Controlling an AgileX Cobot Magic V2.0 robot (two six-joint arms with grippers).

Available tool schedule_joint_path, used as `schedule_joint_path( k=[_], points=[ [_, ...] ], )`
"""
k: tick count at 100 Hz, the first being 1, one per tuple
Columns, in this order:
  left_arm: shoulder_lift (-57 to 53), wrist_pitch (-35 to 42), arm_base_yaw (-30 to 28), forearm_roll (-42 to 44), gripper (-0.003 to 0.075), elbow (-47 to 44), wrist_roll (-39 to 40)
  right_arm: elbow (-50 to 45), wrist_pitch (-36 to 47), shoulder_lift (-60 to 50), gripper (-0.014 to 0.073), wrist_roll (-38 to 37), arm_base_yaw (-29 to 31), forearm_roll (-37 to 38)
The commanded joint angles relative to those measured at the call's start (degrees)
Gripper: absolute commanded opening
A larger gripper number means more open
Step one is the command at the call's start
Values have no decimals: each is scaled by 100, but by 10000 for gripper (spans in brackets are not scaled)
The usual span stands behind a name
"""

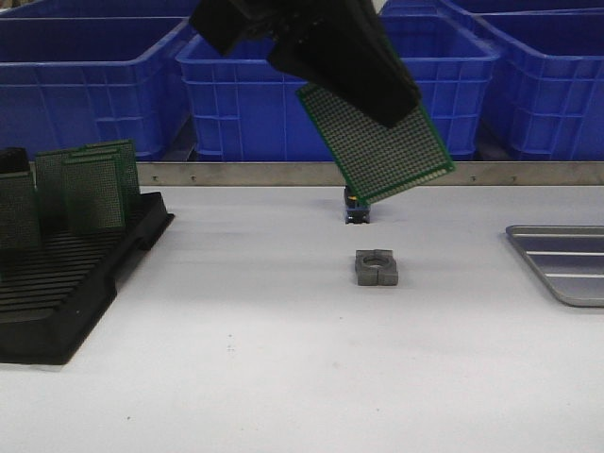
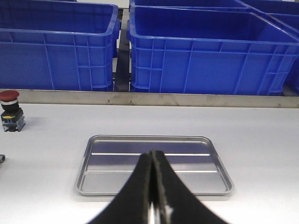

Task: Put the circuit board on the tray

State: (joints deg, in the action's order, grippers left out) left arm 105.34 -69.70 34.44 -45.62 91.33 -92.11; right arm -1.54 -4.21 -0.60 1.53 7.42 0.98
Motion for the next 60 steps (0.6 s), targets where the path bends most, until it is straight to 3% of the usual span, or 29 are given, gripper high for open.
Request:
schedule_joint_path(
  k=[1, 19, 38, 60],
  points=[
    [-307, -355, 147, -376, -20, 162, 60, 69, 477, -152, -107, 3, 27, 29],
    [-307, -355, 172, -384, -20, 162, 60, 339, 293, -147, -104, -2, 8, -281],
    [-307, -355, 161, -384, -20, 162, 60, 1304, -1220, 202, -105, -2, 8, -281],
    [-307, -355, 161, -384, -20, 162, 60, 2263, -2736, 1409, -105, 3, 8, -293]
  ],
)
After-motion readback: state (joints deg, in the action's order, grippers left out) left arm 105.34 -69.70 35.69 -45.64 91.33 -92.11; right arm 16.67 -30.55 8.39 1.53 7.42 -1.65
